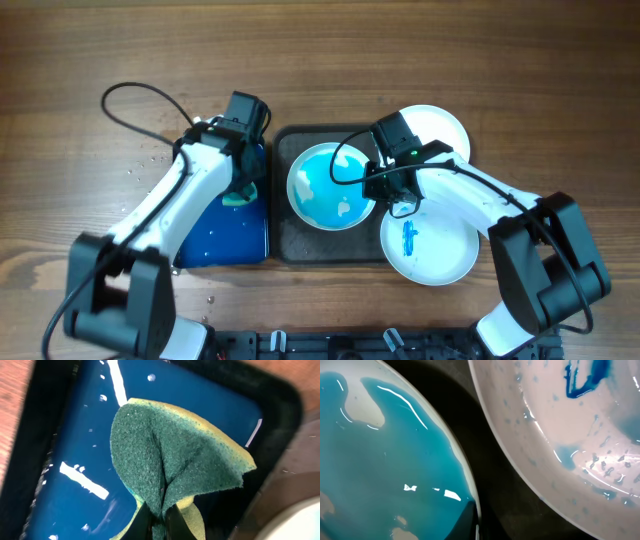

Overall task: Clean dirty plates on tray and stack at the side
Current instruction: 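Move the sponge back over the blue tray with the left gripper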

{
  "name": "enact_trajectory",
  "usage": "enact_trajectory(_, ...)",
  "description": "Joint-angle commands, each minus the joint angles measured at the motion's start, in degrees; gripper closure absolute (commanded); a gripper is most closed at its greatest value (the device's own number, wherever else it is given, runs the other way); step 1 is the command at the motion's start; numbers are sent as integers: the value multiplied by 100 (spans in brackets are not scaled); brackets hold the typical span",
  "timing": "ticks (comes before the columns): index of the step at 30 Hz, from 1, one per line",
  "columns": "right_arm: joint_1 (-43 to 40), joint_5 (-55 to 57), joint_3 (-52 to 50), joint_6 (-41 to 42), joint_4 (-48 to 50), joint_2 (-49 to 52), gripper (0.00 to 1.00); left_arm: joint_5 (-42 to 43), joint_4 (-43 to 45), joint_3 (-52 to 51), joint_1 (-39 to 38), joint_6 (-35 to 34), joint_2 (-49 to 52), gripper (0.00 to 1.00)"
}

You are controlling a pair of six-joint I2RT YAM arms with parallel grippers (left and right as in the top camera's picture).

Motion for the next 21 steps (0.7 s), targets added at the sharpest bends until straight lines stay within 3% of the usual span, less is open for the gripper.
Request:
enact_trajectory(1, 20, 70, -267, -142, -192, 343, 96, -85, 278, 79, 44, 326, 560, 96)
enact_trajectory(5, 20, 72, -267, -166, -236, 343, 96, 208, 431, 79, 24, 396, 680, 96)
enact_trajectory(12, 20, 72, -267, -166, -234, 343, 96, 964, 903, 79, -304, 1239, 680, 96)
enact_trajectory(21, 20, 72, -267, -168, -243, 343, 96, 1060, 935, 79, -590, 1340, 680, 96)
